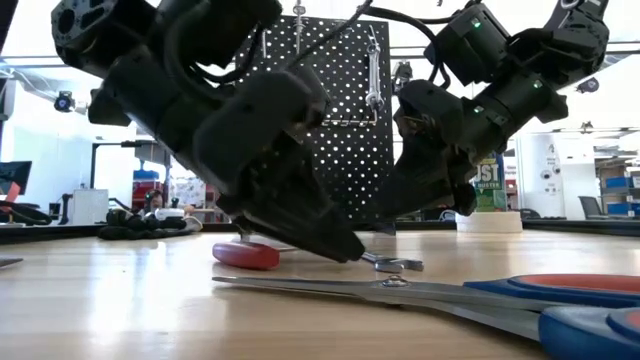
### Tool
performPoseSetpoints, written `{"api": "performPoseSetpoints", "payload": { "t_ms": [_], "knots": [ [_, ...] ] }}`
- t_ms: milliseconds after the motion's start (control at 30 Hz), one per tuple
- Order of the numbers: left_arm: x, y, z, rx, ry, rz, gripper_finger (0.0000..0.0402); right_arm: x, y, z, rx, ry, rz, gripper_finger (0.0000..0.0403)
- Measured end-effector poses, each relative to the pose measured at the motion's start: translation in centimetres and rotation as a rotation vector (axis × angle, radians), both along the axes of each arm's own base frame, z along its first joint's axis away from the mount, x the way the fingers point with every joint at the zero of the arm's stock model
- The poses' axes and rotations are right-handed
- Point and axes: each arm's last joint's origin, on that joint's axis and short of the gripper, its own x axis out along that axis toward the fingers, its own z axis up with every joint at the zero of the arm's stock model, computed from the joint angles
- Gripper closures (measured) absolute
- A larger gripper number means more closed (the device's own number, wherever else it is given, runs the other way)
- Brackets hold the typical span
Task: Hang tools onto peg board
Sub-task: Hang the combination wrench on the pegboard
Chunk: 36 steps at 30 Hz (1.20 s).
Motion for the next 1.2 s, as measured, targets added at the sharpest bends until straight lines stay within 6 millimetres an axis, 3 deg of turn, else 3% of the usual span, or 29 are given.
{"api": "performPoseSetpoints", "payload": {
  "t_ms": [200,400,600,900,1200],
  "knots": [
    [0.6,2.1,-0.2,-0.019,0.005,0.091,0.0247,0.5,0.2,0.0,0.036,-0.013,-0.021,0.0284],
    [0.8,3.4,-0.7,-0.038,0.043,0.153,0.0247,1.2,0.5,-1.6,0.059,0.048,-0.025,0.0276],
    [0.6,3.6,-0.8,-0.015,0.077,0.173,0.0247,2.7,0.2,-2.6,0.1,0.071,0.003,0.0266],
    [0.2,4.0,-1.3,0.032,0.11,0.246,0.0247,3.8,-0.1,-2.2,0.148,0.06,0.075,0.0254],
    [0.2,4.3,-1.3,0.043,0.099,0.265,0.0247,3.7,0.1,-2.2,0.181,0.067,0.116,0.0286]
  ]
}}
